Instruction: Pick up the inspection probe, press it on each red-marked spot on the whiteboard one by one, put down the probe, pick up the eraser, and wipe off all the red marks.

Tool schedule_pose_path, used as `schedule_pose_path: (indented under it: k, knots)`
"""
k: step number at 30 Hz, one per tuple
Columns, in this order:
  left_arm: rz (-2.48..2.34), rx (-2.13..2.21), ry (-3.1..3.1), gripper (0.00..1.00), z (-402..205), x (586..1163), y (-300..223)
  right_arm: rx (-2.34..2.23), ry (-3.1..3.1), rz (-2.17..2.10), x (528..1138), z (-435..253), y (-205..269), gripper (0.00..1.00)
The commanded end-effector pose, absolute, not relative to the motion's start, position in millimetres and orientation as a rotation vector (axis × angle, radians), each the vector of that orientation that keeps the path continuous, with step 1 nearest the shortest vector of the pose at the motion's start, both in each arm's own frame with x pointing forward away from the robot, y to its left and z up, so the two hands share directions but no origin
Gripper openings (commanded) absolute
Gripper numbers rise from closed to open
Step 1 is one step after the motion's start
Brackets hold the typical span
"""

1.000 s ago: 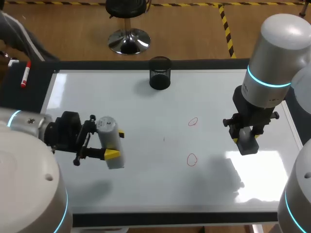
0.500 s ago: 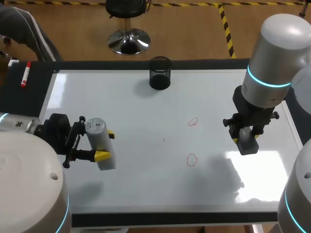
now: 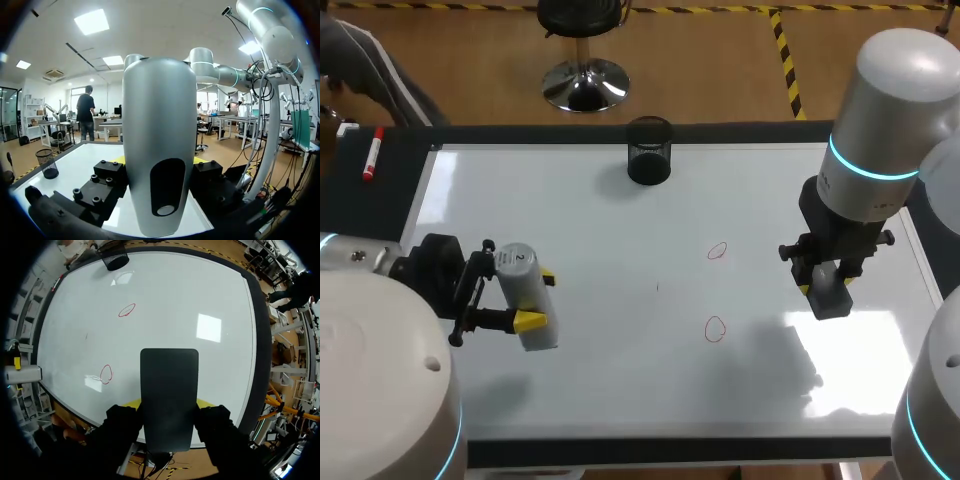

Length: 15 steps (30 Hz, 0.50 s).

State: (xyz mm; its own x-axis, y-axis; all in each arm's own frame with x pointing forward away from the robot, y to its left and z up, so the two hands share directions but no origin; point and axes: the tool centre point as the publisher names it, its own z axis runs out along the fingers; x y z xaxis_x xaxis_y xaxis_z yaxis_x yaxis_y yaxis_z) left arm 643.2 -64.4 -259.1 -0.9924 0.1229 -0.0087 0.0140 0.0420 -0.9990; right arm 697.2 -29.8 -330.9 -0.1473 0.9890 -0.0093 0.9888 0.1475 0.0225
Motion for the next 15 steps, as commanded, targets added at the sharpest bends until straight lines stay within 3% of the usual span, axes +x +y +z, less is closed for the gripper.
schedule_pose_path:
  k: [1,15]
  knots:
    - [2.121,-0.147,-2.207,0.0,-258.6,642.8,-63.9,2.036,2.366,0.021,696.7,-330.0,-31.4,0.0]
    - [2.121,-0.147,-2.207,0.0,-258.6,642.8,-63.9,2.048,2.381,0.028,689.6,-341.6,-27.4,0.0]
